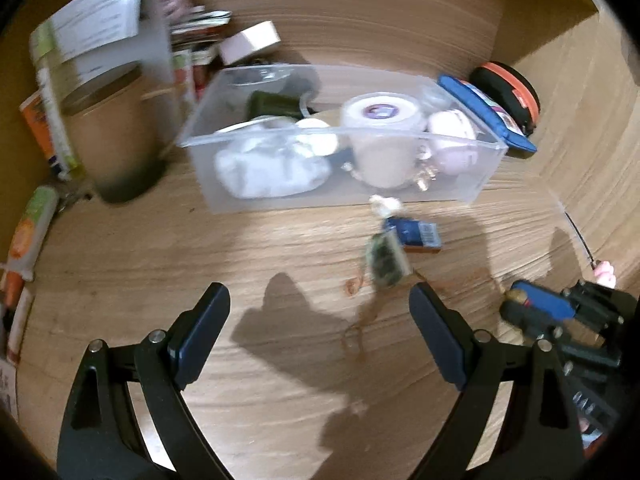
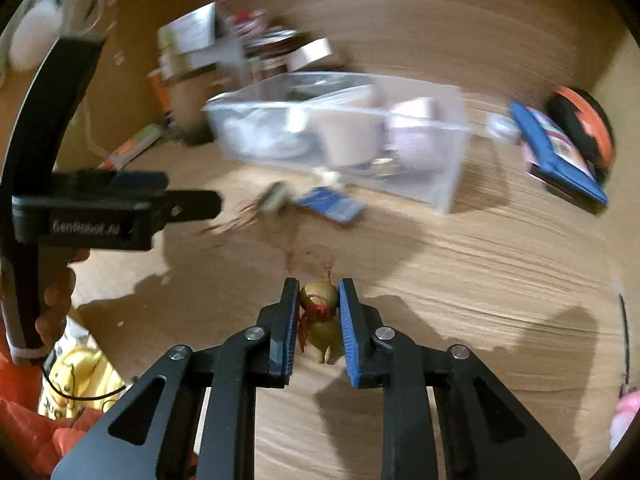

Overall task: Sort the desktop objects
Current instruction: 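Grasp the gold bell ornament with right tool while left tool grasps small green-capped item, then carry the gold bell and green-capped item over the clear box with both tools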

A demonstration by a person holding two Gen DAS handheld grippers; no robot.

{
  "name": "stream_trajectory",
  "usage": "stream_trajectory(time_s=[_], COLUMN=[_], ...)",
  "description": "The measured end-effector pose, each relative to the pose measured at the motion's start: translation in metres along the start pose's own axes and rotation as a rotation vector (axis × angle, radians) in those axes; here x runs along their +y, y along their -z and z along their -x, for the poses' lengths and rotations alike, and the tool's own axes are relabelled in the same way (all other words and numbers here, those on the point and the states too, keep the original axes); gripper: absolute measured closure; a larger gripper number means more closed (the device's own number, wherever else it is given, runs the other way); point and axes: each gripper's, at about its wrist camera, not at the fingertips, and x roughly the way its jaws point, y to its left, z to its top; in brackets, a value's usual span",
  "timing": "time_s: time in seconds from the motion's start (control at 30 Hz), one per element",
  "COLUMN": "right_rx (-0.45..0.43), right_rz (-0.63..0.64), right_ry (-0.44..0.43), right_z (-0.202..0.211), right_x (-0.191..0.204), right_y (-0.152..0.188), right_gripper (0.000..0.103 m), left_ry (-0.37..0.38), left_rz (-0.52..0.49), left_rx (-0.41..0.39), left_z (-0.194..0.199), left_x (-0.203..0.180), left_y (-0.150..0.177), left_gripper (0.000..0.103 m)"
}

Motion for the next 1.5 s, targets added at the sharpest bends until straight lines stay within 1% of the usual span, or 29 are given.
stream_trajectory(time_s=[0.03, 0.1, 0.17, 0.2, 0.27, 0.33, 0.43, 0.5, 0.53, 0.57, 0.6, 0.67, 0.87, 0.93, 0.97, 1.1, 1.2, 1.5], right_rx=[-0.005, -0.003, -0.005, -0.005, -0.009, -0.013, -0.018, -0.019, -0.021, -0.022, -0.023, -0.024, -0.028, -0.033, -0.036, -0.047, -0.059, -0.095], right_rz=[-0.025, -0.068, -0.087, -0.089, -0.104, -0.113, -0.121, -0.126, -0.124, -0.124, -0.126, -0.129, -0.138, -0.146, -0.146, -0.148, -0.149, -0.131], right_ry=[0.008, -0.001, 0.016, 0.021, 0.017, 0.012, 0.004, -0.004, -0.006, -0.006, -0.009, -0.016, -0.014, -0.013, -0.012, 0.005, 0.007, -0.013], right_z=[0.003, 0.007, 0.010, 0.011, 0.015, 0.019, 0.020, 0.020, 0.020, 0.019, 0.020, 0.019, 0.020, 0.022, 0.022, 0.023, 0.025, 0.030], right_x=[-0.011, -0.028, -0.038, -0.041, -0.048, -0.052, -0.056, -0.058, -0.057, -0.057, -0.057, -0.057, -0.060, -0.061, -0.061, -0.062, -0.063, -0.057], right_y=[0.000, 0.002, 0.004, 0.006, 0.009, 0.011, 0.012, 0.013, 0.013, 0.012, 0.012, 0.012, 0.010, 0.007, 0.006, -0.001, -0.008, -0.032], right_gripper=[0.085, 0.085, 0.085, 0.085, 0.085, 0.085, 0.085, 0.085, 0.085, 0.085, 0.085, 0.085, 0.085, 0.085, 0.085, 0.085, 0.085, 0.085], left_ry=[0.006, 0.015, 0.020, 0.023, 0.037, 0.035, 0.030, 0.004, 0.000, 0.000, 0.004, 0.019, 0.055, 0.080, 0.095, 0.093, 0.124, 0.169], left_rz=[-0.006, -0.018, -0.039, -0.045, -0.050, -0.048, -0.047, -0.057, -0.055, -0.050, -0.046, -0.043, -0.034, -0.021, -0.008, 0.021, 0.044, 0.019], left_rx=[-0.001, 0.001, 0.012, 0.021, 0.047, 0.070, 0.096, 0.091, 0.092, 0.090, 0.092, 0.094, 0.079, 0.072, 0.067, 0.029, 0.009, -0.042], left_z=[-0.002, -0.006, -0.013, -0.017, -0.025, -0.033, -0.042, -0.044, -0.045, -0.045, -0.046, -0.045, -0.031, -0.024, -0.019, -0.003, 0.008, 0.027], left_x=[-0.004, -0.012, -0.020, -0.022, -0.026, -0.028, -0.030, -0.032, -0.033, -0.033, -0.031, -0.030, -0.022, -0.015, -0.010, 0.004, 0.015, 0.017], left_y=[-0.002, -0.007, -0.012, -0.014, -0.016, -0.017, -0.017, -0.018, -0.018, -0.020, -0.020, -0.021, -0.014, -0.013, -0.012, -0.016, -0.019, -0.034], left_gripper=[0.011, 0.014, 0.030, 0.035, 0.053, 0.056, 0.057, 0.057, 0.060, 0.069, 0.072, 0.088, 0.087, 0.087, 0.087, 0.087, 0.087, 0.087])
